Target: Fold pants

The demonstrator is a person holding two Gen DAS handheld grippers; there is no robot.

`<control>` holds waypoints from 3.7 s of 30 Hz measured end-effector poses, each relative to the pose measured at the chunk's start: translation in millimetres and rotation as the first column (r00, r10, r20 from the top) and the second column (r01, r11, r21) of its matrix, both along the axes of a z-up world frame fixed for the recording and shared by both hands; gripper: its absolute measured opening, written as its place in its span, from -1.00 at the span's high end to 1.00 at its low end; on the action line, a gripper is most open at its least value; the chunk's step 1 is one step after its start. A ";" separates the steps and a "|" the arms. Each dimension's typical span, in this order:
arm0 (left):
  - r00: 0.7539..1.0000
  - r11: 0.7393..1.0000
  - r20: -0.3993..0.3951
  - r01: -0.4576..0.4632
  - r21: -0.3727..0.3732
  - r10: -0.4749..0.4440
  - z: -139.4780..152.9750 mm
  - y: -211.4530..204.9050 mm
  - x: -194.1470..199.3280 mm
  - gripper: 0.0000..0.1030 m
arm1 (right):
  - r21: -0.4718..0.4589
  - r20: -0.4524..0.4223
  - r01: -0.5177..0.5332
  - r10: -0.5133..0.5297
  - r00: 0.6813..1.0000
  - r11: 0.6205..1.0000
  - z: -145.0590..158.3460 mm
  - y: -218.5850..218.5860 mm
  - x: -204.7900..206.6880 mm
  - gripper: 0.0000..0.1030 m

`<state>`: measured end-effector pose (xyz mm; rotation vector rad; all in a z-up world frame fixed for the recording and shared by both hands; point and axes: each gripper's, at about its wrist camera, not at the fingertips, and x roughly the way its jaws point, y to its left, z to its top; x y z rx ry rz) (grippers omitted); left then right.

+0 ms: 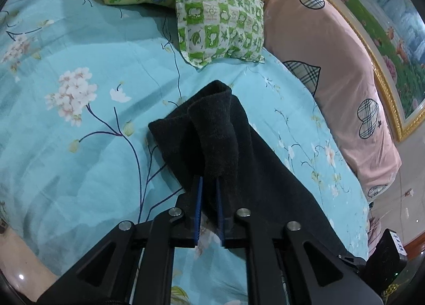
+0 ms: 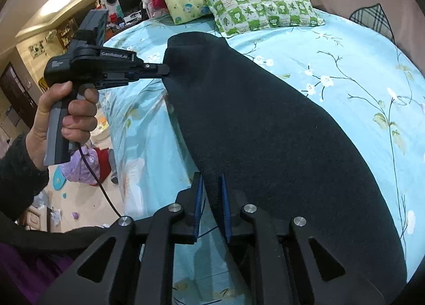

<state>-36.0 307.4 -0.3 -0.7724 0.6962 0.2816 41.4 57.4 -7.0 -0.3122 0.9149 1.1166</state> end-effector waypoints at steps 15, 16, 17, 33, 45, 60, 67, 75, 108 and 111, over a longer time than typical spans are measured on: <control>0.998 0.997 -0.006 -0.058 -0.041 0.058 7.3 18.1 -0.2 0.03 | 0.146 -0.097 0.132 -0.118 0.988 0.980 22.0 -24.1 30.4 0.20; 0.998 0.997 -0.013 -0.063 -0.038 0.063 7.0 19.4 0.9 -0.01 | 0.142 -0.102 0.170 -0.156 0.982 0.975 22.5 -26.1 39.1 0.20; 0.997 0.997 -0.025 -0.072 -0.030 0.071 6.5 21.0 2.6 -0.02 | 0.136 -0.101 0.198 -0.185 0.977 0.971 22.0 -29.9 45.7 0.20; 0.993 0.993 -0.074 -0.101 -0.058 0.096 -18.1 43.8 7.6 -0.03 | 0.046 -0.256 0.346 -0.324 0.911 0.937 -6.9 -17.7 157.8 0.20; 0.997 0.998 -0.070 -0.012 -0.069 0.007 -30.2 38.1 39.9 -0.01 | -0.047 -0.268 0.194 -0.199 0.943 0.980 -38.5 8.2 158.4 0.16; 0.981 0.990 0.181 0.044 0.131 -0.068 39.9 6.6 -10.8 0.66 | -0.030 0.124 0.195 -0.190 0.974 0.980 32.4 19.4 123.9 0.75; 0.997 0.983 0.047 0.053 0.175 -0.062 1.1 28.1 11.6 0.65 | -0.130 0.217 0.193 -0.162 0.963 0.973 1.7 57.5 126.0 0.75; 0.999 0.968 -0.020 -0.019 0.252 0.025 -3.7 35.6 2.2 0.13 | -0.070 0.172 0.312 -0.297 0.939 0.947 3.4 28.1 126.6 0.16; 0.754 0.706 -0.036 0.629 0.326 -0.656 43.6 -248.3 103.7 -0.19 | 0.130 -0.058 0.664 -0.663 0.746 0.736 30.2 -216.9 -25.1 0.05; 0.710 0.665 -0.044 0.678 0.315 -0.703 44.8 -270.4 112.3 -0.21 | 0.127 -0.075 0.706 -0.703 0.707 0.697 26.6 -238.7 -36.5 0.04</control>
